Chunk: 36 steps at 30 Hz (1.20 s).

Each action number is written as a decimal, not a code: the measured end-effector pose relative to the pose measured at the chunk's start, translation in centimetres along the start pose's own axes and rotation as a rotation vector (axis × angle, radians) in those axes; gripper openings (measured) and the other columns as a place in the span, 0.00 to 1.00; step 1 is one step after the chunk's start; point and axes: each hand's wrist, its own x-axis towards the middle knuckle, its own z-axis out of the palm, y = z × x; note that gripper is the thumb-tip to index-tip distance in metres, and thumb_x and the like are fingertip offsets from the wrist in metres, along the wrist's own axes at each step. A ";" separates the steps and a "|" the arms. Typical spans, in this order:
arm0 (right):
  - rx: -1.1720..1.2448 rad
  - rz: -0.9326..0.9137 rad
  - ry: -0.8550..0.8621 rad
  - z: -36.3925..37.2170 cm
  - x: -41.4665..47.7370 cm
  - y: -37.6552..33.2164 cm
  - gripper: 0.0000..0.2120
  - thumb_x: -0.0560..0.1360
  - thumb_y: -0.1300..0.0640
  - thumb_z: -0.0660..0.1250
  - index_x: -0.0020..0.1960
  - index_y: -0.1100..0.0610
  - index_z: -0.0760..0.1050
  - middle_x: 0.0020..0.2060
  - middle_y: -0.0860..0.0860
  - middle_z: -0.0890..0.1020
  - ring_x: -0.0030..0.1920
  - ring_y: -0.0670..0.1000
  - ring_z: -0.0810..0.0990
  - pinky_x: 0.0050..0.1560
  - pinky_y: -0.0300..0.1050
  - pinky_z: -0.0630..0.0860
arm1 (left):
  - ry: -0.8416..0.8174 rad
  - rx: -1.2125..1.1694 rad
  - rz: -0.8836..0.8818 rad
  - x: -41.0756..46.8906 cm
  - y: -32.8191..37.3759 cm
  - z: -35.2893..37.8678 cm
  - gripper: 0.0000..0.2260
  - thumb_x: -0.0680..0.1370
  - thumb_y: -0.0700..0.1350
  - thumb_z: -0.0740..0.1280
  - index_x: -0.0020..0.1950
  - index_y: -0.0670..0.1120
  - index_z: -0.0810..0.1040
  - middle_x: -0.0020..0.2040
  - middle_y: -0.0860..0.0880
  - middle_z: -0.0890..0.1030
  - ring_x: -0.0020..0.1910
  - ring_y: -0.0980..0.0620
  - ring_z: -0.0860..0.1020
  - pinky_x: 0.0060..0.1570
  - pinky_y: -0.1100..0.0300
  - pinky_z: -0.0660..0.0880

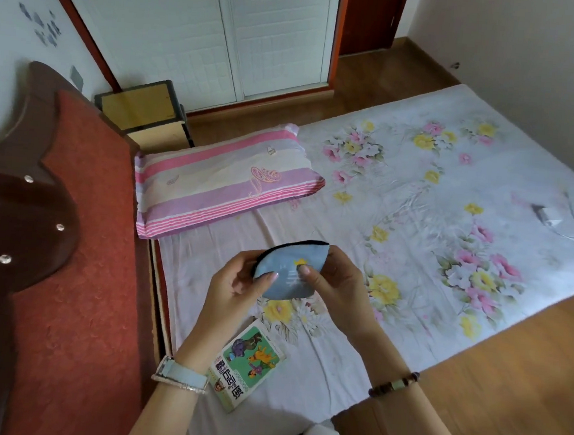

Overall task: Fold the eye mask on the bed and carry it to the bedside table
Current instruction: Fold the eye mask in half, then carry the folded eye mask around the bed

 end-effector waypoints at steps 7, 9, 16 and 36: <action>0.018 0.118 0.282 -6.5 -4.0 -1.3 0.12 0.72 0.51 0.72 0.54 0.55 0.80 0.41 0.52 0.88 0.42 0.51 0.87 0.39 0.45 0.83 | -0.151 -0.093 -0.189 0.5 0.1 7.2 0.08 0.73 0.51 0.72 0.52 0.58 0.82 0.48 0.51 0.87 0.48 0.53 0.85 0.40 0.61 0.81; 0.041 0.156 0.352 -8.9 -5.3 -1.8 0.10 0.75 0.54 0.71 0.54 0.55 0.80 0.41 0.52 0.88 0.42 0.51 0.87 0.37 0.44 0.83 | -0.202 -0.114 -0.240 0.8 0.4 9.9 0.08 0.72 0.51 0.72 0.50 0.58 0.83 0.47 0.51 0.87 0.47 0.52 0.86 0.39 0.61 0.81; 0.109 0.181 0.569 -18.4 -10.0 -4.0 0.10 0.75 0.53 0.72 0.54 0.56 0.81 0.42 0.55 0.88 0.44 0.55 0.87 0.38 0.48 0.84 | -0.347 -0.116 -0.324 0.8 1.0 21.3 0.13 0.73 0.50 0.73 0.55 0.48 0.82 0.48 0.47 0.87 0.48 0.48 0.86 0.38 0.57 0.82; 0.117 0.118 0.935 -42.3 -23.7 -9.0 0.06 0.78 0.53 0.69 0.51 0.50 0.83 0.44 0.54 0.87 0.44 0.49 0.86 0.42 0.49 0.85 | -0.843 -0.104 -0.333 -2.2 1.9 50.6 0.11 0.77 0.49 0.69 0.58 0.50 0.82 0.53 0.49 0.85 0.55 0.46 0.84 0.44 0.53 0.81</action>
